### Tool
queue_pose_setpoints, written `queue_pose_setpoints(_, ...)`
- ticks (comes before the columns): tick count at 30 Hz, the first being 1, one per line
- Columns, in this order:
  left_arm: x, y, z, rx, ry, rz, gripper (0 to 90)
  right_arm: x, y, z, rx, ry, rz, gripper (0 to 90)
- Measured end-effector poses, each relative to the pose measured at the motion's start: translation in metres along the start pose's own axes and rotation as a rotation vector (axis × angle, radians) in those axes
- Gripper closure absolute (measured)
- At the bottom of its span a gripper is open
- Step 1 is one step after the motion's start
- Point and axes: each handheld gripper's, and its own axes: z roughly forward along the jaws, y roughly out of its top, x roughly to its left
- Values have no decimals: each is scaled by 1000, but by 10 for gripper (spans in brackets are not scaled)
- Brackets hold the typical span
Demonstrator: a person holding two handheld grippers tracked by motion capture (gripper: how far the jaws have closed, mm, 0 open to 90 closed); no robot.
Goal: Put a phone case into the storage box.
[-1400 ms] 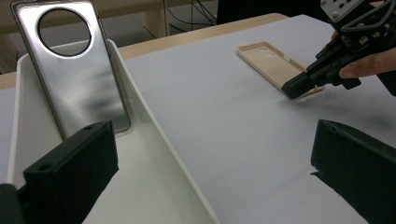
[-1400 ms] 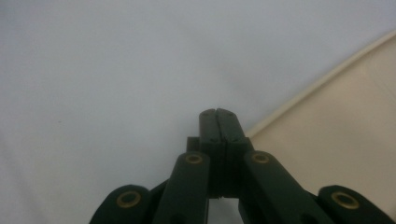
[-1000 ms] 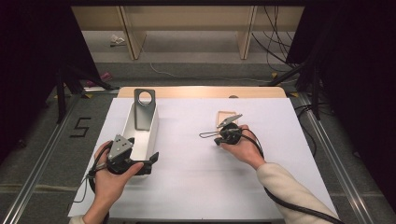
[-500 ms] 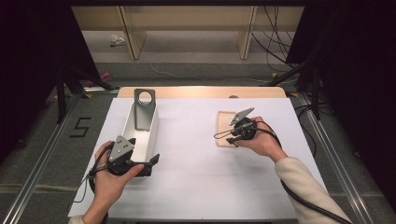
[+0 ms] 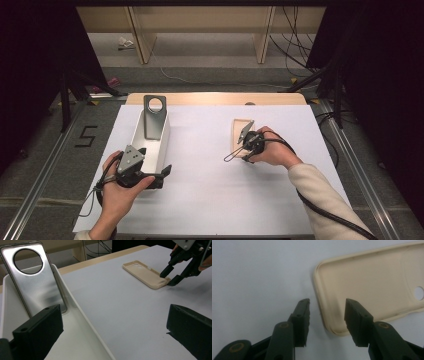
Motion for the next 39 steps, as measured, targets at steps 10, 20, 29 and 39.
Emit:
queue_pose_setpoints(10, 0, 1, 0, -4, -3, 2, 1, -4, 19, 5, 85, -11, -85, 570)
queue_pose_setpoints(20, -1, 1, 1, -6, -6, 1, 1, -3, 25, 10, 138, 14, -118, 639)
queue_pose_setpoints(29, -2, 0, 2, -4, -9, 1, 1, -1, 30, 12, 163, 39, -159, 751)
queue_pose_setpoints(39, -2, 0, 2, -4, -9, 2, 1, 4, 32, 12, 182, 10, -202, 844)
